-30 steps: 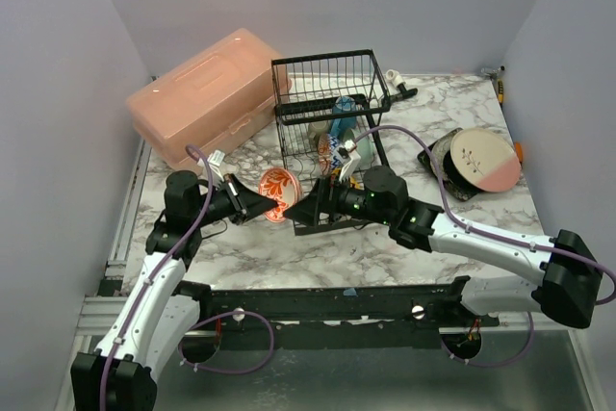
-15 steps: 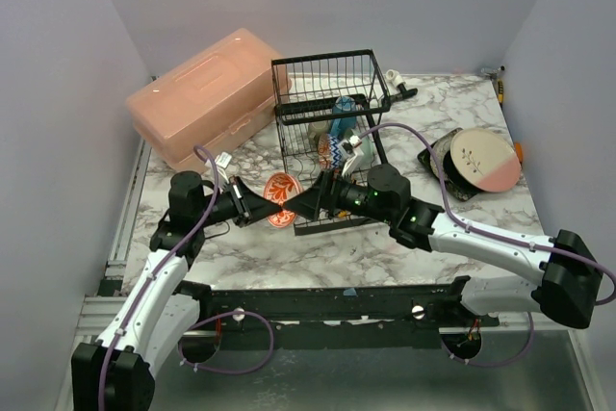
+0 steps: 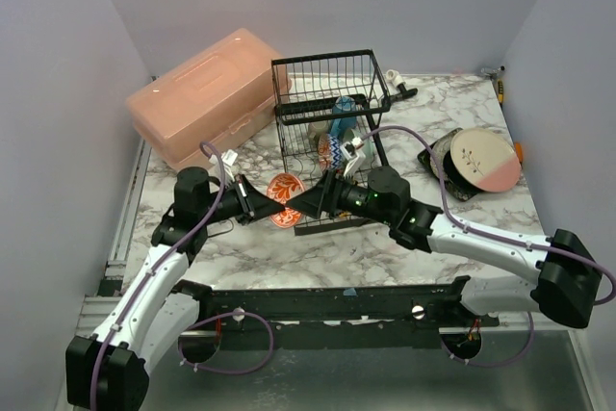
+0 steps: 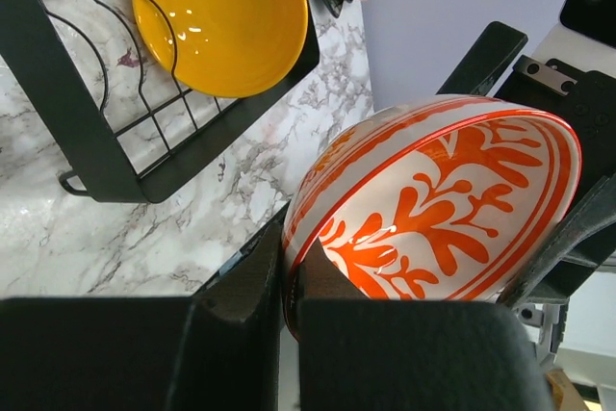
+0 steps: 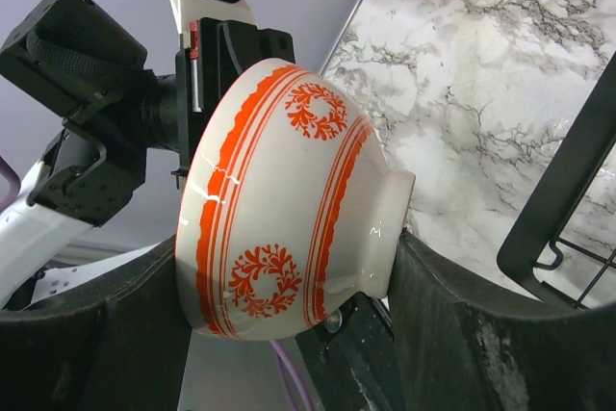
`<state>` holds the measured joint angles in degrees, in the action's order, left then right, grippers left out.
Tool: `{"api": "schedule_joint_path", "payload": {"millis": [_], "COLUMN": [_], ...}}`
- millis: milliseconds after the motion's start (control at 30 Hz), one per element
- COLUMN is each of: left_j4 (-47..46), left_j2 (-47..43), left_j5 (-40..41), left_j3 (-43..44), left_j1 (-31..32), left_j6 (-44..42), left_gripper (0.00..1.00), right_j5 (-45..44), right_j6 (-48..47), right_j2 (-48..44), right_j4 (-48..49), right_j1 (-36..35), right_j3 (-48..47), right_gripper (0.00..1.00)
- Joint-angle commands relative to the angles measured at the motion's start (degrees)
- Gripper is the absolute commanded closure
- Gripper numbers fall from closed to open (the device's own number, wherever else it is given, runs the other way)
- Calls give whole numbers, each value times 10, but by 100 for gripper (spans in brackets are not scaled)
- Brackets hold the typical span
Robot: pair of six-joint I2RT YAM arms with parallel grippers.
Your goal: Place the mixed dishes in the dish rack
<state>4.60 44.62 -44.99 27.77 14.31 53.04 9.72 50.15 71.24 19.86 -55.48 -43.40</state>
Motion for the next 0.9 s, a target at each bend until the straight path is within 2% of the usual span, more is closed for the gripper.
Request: {"api": "schedule_joint_path", "payload": {"millis": [0,200,300,400,500,767,867], "left_j4": [15,66,84,110,141,256,290], "left_j2": [6,-1,-13,-33,-49,-57,-64], "left_j5": [10,37,50,66,87,134,172], "left_j3": [49,67,69,74,86,186,222], "left_j1": [14,14,14,15,15,15,15], "left_j6": [-23,-56,-77,-96,-124,-248,-292], "left_gripper": [98,53,36,22,16,11,10], "right_j5": [4,-58,-134,-228,-311,-525,-572], "right_j6": [5,18,15,-8,-38,-113,-147], "right_j2": [-17,-61,-97,-126,-156,-199,-192], "right_j4": [8,-23,-57,-147,-235,-432,-460], "right_j1": [-7,-7,-7,-7,-6,-6,-6], "right_j3": [5,15,28,13,-3,-70,-80], "right_gripper": [100,100,100,100,100,100,100]}}
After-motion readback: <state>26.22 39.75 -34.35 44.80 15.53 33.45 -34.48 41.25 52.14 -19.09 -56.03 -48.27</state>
